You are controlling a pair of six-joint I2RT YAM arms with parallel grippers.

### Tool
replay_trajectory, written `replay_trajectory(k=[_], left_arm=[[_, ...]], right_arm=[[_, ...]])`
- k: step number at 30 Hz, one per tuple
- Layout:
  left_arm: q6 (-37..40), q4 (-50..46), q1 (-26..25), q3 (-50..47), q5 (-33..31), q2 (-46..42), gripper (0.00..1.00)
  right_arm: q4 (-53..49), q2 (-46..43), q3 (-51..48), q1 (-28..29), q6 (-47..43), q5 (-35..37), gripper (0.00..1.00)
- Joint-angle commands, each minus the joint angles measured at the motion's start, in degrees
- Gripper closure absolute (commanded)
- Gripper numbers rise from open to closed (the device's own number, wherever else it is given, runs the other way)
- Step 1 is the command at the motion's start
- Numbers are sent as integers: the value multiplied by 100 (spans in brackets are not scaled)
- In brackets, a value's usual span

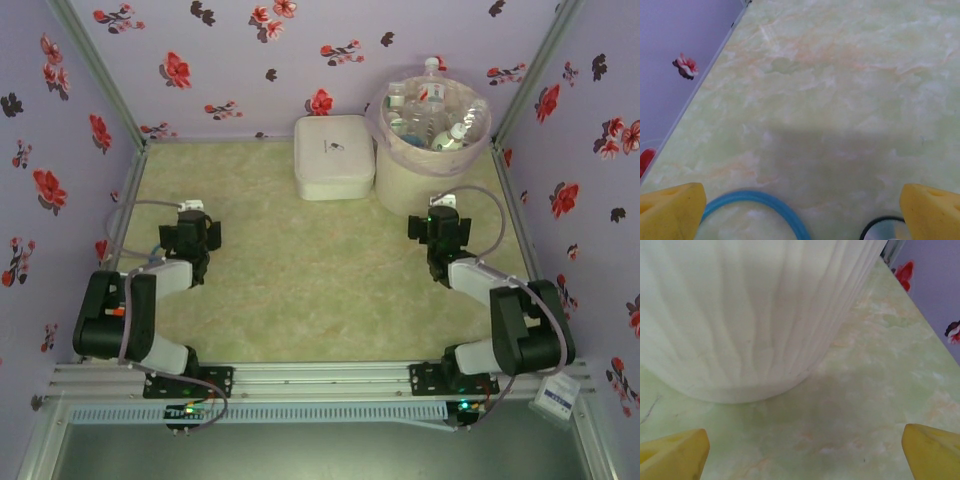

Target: Put the plastic bottles in the bin

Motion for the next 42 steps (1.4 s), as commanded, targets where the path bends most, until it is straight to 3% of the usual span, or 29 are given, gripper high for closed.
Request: replay_trajectory(k=[1, 5, 8, 10, 12, 14, 16, 20, 42], left_arm=[[122, 1056, 185, -12, 366, 249, 0], [38, 1262, 294, -131, 535, 233, 0], [87, 1625, 302, -369, 695, 173, 0], [93, 1784, 309, -466, 734, 156, 0], [27, 1818, 377, -478, 841, 168, 0], [-89, 1897, 582, -574, 1152, 162, 0], [-68, 3035, 629, -973, 1216, 487, 0], [-89, 2500, 619, -838, 1267, 333, 0], [-56, 2670, 584, -881, 1211, 377, 0]], right_arm=[[1138, 203, -193, -182, -151, 219, 1], [1808, 311, -586, -420, 38, -40, 1], [3035, 665, -1068, -485, 60, -92, 1], [3026, 747, -1153, -628, 299, -157, 0], [3855, 1162, -1214, -637, 184, -159, 0], [2962, 817, -1064, -652, 300, -153, 1], [3349, 1025, -1072, -664, 287, -153, 1], [3016, 953, -977, -786, 441, -154, 1], [2919, 938, -936, -795, 437, -156, 1]])
